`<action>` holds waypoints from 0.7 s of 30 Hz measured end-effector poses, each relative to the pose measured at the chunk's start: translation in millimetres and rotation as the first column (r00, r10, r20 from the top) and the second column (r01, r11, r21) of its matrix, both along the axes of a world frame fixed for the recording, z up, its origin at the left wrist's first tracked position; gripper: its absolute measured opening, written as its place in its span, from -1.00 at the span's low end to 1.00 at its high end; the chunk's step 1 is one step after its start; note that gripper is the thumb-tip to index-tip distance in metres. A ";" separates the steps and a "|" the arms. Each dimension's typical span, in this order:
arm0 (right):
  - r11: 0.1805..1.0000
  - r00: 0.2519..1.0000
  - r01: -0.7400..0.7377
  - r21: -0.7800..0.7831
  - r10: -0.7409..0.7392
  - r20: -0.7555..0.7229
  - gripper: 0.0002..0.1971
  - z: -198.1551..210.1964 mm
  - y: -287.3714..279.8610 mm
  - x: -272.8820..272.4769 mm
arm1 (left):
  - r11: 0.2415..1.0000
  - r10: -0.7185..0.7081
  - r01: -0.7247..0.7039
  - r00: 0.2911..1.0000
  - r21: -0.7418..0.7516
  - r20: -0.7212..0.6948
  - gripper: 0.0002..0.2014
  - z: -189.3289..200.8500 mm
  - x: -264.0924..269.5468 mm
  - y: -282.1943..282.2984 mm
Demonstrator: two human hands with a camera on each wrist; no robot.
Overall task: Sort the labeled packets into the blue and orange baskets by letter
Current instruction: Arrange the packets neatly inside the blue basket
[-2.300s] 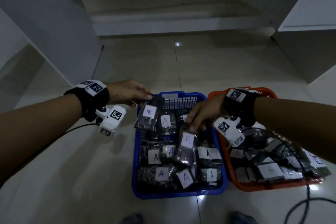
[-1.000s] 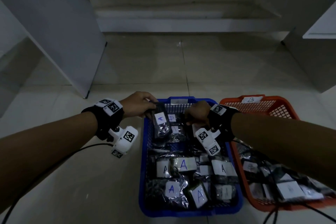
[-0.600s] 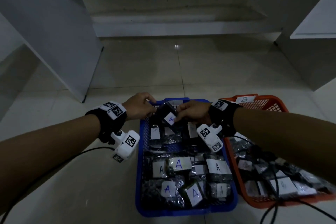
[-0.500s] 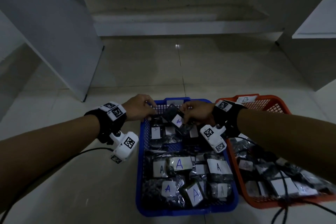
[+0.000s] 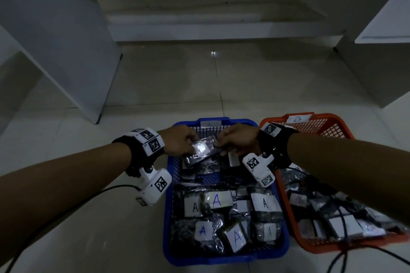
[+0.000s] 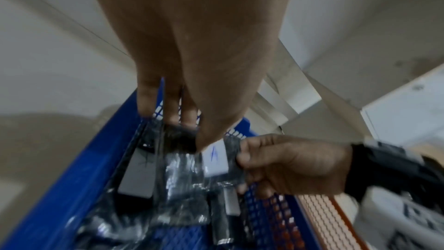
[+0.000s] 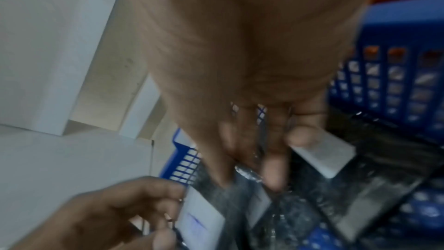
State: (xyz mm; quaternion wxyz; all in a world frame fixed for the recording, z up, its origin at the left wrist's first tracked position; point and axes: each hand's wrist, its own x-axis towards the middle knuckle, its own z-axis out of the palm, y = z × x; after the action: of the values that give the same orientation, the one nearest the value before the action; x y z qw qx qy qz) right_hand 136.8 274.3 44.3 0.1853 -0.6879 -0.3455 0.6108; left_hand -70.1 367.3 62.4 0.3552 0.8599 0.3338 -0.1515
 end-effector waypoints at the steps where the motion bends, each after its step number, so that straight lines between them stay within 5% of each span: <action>1: 0.998 0.999 -0.042 -0.054 0.043 0.024 -0.91 -2.8 -0.9 2.1 | 0.999 -0.001 0.000 1.000 0.034 0.012 -0.80 -1.6 -1.1 -0.7; 6: 0.959 0.984 -0.155 -0.237 0.171 0.050 -0.95 -23.1 -7.0 0.1 | 0.937 -0.001 0.008 1.000 0.349 -0.023 -0.72 -13.5 -13.3 3.5; 9: 0.938 0.960 -0.235 -0.256 0.265 0.090 -0.92 -33.4 -6.7 -6.9 | 0.945 0.090 -0.092 0.996 0.314 0.022 -0.60 -17.0 -21.4 7.1; 13: 0.929 0.984 -0.167 -0.329 0.176 -0.002 -0.85 -28.1 -4.4 -17.5 | 0.964 0.124 -0.117 0.992 0.239 -0.016 -0.58 -22.6 -28.5 12.1; 17: 0.972 0.977 -0.133 -0.191 0.162 0.141 -0.83 -32.0 2.3 -12.0 | 0.963 0.081 -0.074 0.996 0.258 -0.020 -0.60 -29.1 -31.6 11.5; 21: 0.979 0.953 -0.171 -0.113 0.193 0.233 -0.76 -38.4 1.2 -10.8 | 0.884 0.017 0.029 0.996 0.467 -0.093 -0.59 -24.4 -28.3 5.9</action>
State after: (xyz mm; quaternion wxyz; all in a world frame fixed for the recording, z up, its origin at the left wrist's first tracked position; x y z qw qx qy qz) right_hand 126.0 275.5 5.9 0.0530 -0.7303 -0.3993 0.5518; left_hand -98.4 373.2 37.9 0.1207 0.9132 0.3741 -0.1079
